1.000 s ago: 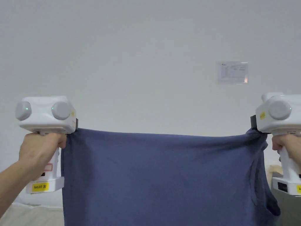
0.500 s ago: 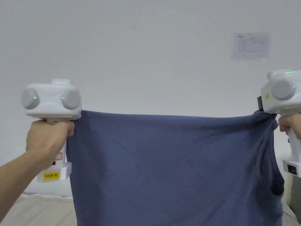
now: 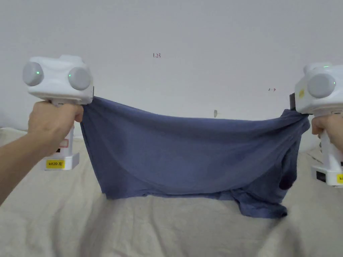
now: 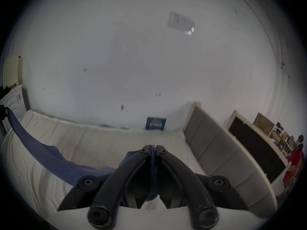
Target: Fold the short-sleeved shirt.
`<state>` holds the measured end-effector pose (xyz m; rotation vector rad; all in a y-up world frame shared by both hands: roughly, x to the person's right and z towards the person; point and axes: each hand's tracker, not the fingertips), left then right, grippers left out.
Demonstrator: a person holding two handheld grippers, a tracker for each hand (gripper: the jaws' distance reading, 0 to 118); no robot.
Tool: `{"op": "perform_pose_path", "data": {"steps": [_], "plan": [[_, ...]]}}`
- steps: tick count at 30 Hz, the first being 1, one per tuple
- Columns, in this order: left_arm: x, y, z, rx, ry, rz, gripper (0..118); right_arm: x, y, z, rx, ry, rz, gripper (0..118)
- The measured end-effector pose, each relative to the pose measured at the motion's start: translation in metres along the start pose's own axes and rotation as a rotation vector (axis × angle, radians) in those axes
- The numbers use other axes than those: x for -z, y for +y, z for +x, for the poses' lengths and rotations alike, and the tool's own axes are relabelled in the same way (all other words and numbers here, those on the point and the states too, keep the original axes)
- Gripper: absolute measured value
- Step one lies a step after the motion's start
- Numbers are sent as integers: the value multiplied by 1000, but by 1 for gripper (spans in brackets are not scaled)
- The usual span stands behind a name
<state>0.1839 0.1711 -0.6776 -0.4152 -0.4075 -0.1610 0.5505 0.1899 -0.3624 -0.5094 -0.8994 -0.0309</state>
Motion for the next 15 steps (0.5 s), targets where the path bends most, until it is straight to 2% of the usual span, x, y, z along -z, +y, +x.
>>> {"op": "perform_pose_path", "data": {"steps": [4, 7, 8, 11, 15], "plan": [[7, -58, -5, -7, -29, -89, 1, -7, -68, -11, -2, 35, -65, 3], [-1, -106, -18, -23, -47, -173, 1, -13, -116, -7, 48, 81, -136, 3], [-7, -122, -24, -43, -72, -185, 1, -20, -133, -6, 73, 105, -151, 3], [-33, -168, -42, -38, -104, -259, 1, -42, -179, 1, 73, 110, -198, 3], [-82, -223, -71, -16, -125, -331, 1, -86, -233, 18, 102, 162, -256, 3]]}}
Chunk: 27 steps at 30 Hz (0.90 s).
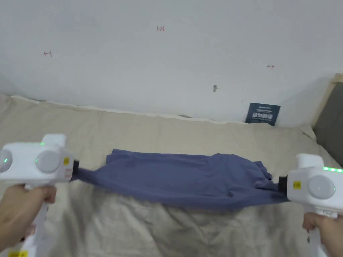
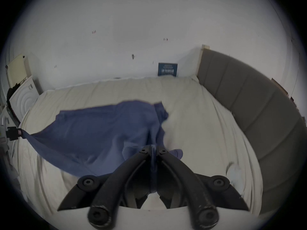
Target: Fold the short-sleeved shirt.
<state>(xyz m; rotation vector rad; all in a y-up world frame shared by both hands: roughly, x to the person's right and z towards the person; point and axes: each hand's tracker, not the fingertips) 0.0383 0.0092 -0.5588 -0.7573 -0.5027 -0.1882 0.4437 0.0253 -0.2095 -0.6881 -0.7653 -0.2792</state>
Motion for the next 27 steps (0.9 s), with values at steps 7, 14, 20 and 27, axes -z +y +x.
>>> {"op": "perform_pose_path", "data": {"steps": [7, 14, 20, 27], "plan": [[-63, -107, -35, 1, -12, -126, 1, -51, -114, 38, 105, 14, -104, 3], [-111, -199, -69, -32, -48, -196, 1, -110, -215, 54, 106, 43, -176, 3], [-147, -257, -86, -25, -73, -238, 1, -144, -270, 75, 166, 61, -227, 3], [-153, -289, -86, -51, -97, -283, 1, -149, -297, 84, 193, 46, -259, 5]]}}
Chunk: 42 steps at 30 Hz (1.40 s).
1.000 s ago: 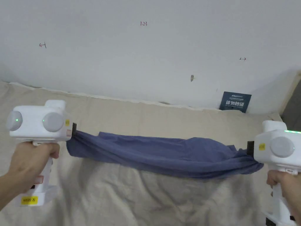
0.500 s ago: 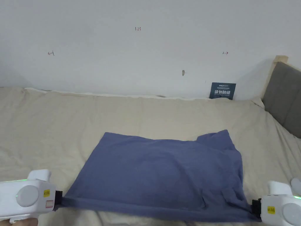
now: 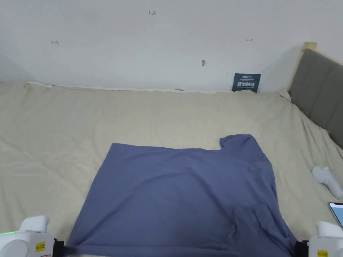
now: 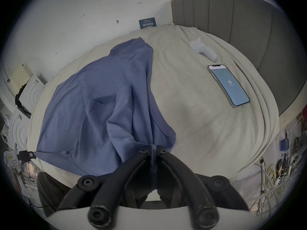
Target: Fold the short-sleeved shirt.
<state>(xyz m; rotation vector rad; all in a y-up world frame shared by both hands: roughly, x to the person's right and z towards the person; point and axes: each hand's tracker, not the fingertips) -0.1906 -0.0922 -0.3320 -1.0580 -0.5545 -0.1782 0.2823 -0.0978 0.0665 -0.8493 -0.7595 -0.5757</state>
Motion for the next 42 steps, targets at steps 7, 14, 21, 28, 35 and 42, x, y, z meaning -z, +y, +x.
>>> {"op": "perform_pose_path", "data": {"steps": [7, 14, 21, 28, 35, 42], "plan": [[-4, 3, 6, 30, 30, 20, 113, -3, -2, 0, -9, -67, 11, 107], [-38, 6, 8, -4, 0, 44, 87, -32, -7, -5, -182, -192, 102, 68], [-42, -1, 0, 4, 4, 113, 0, -31, -10, -3, -140, -202, 115, 0], [-51, 11, -19, -35, -2, 105, 55, -41, -16, -5, -176, -181, 130, 0], [-18, 17, -24, 15, 31, 12, 115, -45, -25, -11, -178, -177, 105, 0], [20, 9, -9, 40, 26, -73, 75, -50, -27, -9, -162, -172, 88, 0]]}}
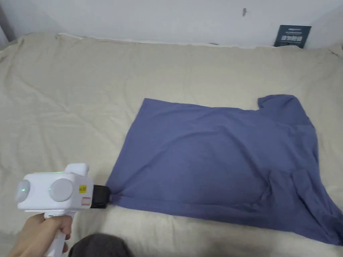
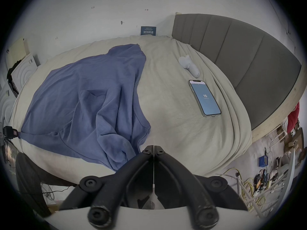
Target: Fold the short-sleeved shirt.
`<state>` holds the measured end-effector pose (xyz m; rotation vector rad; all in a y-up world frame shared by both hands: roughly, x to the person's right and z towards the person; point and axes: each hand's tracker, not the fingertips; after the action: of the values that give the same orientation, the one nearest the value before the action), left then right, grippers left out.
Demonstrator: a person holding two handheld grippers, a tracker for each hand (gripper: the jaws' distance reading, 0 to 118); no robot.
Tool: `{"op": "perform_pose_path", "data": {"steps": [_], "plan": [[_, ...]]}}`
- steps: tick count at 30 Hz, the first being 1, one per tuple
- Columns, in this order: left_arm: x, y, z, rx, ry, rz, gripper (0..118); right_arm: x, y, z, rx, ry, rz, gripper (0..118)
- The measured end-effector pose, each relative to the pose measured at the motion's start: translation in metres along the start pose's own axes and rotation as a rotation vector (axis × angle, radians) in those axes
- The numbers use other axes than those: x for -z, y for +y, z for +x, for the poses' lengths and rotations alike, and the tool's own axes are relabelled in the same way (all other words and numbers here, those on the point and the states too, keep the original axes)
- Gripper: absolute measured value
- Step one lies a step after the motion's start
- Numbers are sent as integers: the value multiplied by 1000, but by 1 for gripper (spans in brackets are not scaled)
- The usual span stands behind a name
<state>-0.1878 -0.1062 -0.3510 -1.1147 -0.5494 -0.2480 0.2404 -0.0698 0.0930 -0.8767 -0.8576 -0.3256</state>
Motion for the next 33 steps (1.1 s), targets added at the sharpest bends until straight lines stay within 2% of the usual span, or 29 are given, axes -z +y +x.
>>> {"op": "perform_pose_path", "data": {"steps": [1, 2, 3, 7, 8, 9, 10, 11, 12, 15, 18, 19, 20, 21, 22, 26, 33], "plan": [[-1, -4, 2, -17, -10, -5, 44, -1, 1, 2, -1, 3, -1, 0], [0, -7, 1, -38, -47, -14, 0, -2, 1, 3, -4, 3, -2, 0], [1, -12, 2, -78, -106, -20, 0, -3, 1, 4, -7, 4, -4, 0], [-22, -25, 14, -25, -38, 34, 0, 3, 2, 17, -27, 1, -2, 0], [-24, -18, 13, -29, -44, 22, 0, 3, 2, 18, -29, 0, 0, 12], [-26, -20, 13, -33, -47, 20, 0, 4, 2, 19, -32, 8, 3, 46], [-28, -23, 13, -37, -50, 23, 0, 6, 2, 20, -28, 29, 2, 88], [-31, -25, 14, -41, -54, 22, 0, 10, 2, 21, -22, 77, -27, 117], [-31, -18, 13, -42, -58, 20, 0, 12, 1, 22, -22, 118, -38, 117], [-37, -24, 21, -29, -52, 21, 0, 23, 2, 12, -66, 102, -80, 117], [-38, -19, 23, -25, -46, 23, 0, 37, 1, 5, -76, 115, -109, 115], [-39, -22, 25, -28, -48, 22, 0, 41, 0, 5, -72, 133, -121, 107], [-37, -17, 21, -28, -47, 23, 0, 44, -1, 6, -74, 156, -130, 63], [-37, -16, 20, -30, -48, 22, 0, 44, -2, 3, -79, 156, -129, 24], [-37, -18, 20, -35, -49, 21, 0, 44, -2, 2, -89, 147, -134, 4], [-37, -18, 17, -53, -61, 17, 0, 42, 0, 6, -50, 177, -138, 3], [-48, -8, 12, -61, -69, 52, 0, 22, 3, 13, -68, 183, -107, 3]]}}
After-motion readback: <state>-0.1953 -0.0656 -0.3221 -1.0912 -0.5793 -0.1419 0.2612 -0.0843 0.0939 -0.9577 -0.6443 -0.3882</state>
